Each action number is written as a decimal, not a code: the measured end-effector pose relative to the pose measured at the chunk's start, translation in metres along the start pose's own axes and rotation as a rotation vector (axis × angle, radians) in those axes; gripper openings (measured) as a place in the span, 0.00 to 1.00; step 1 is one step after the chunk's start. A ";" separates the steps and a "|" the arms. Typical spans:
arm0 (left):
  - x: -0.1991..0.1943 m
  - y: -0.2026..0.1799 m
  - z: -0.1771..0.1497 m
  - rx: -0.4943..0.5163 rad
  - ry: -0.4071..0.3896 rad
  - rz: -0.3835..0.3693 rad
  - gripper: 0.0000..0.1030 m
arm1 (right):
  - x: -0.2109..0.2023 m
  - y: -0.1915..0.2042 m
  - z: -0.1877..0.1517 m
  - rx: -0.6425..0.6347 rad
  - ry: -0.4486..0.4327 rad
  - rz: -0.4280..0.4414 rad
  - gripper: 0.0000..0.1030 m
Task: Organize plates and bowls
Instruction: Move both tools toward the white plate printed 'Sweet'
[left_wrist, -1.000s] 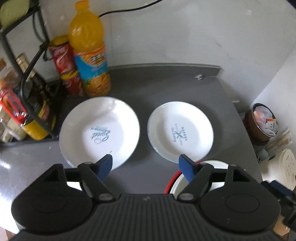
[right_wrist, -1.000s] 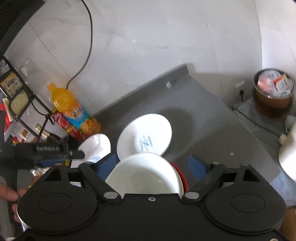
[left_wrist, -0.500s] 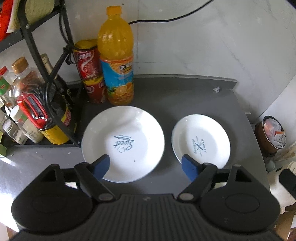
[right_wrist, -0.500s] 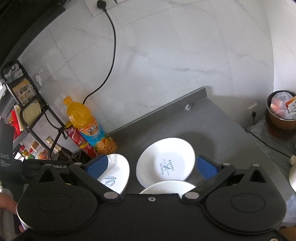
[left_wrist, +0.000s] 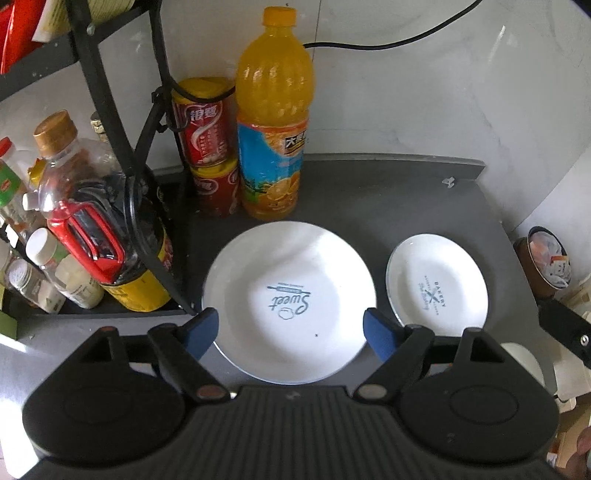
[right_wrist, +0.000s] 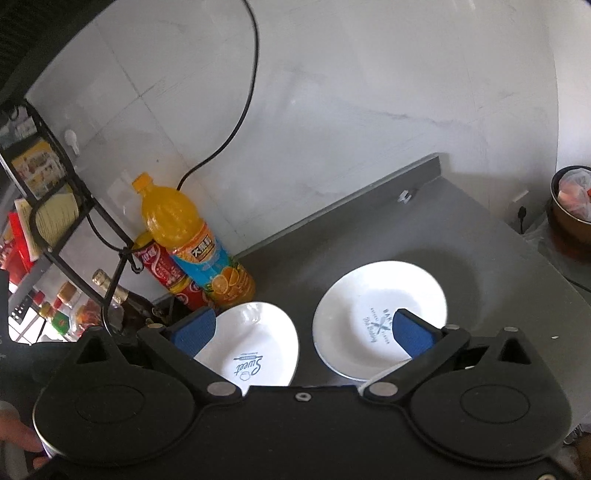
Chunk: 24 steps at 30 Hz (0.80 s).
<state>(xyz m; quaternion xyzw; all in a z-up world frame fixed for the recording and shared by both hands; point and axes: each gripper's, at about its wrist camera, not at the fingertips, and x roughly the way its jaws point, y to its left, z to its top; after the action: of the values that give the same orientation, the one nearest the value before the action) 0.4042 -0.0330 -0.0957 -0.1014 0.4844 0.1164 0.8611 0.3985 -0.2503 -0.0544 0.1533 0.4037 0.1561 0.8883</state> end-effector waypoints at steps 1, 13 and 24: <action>0.002 0.004 0.000 0.000 0.004 -0.001 0.81 | 0.003 0.003 0.000 0.005 0.003 0.000 1.00; 0.033 0.034 -0.015 -0.032 0.018 -0.027 0.80 | 0.060 0.009 -0.011 0.104 0.157 0.004 0.79; 0.073 0.074 -0.024 -0.121 0.070 0.001 0.73 | 0.111 0.015 -0.025 0.101 0.326 -0.042 0.54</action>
<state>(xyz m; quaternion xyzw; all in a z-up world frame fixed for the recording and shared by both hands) 0.3991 0.0384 -0.1750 -0.1568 0.5063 0.1422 0.8360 0.4468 -0.1883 -0.1380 0.1620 0.5529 0.1398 0.8053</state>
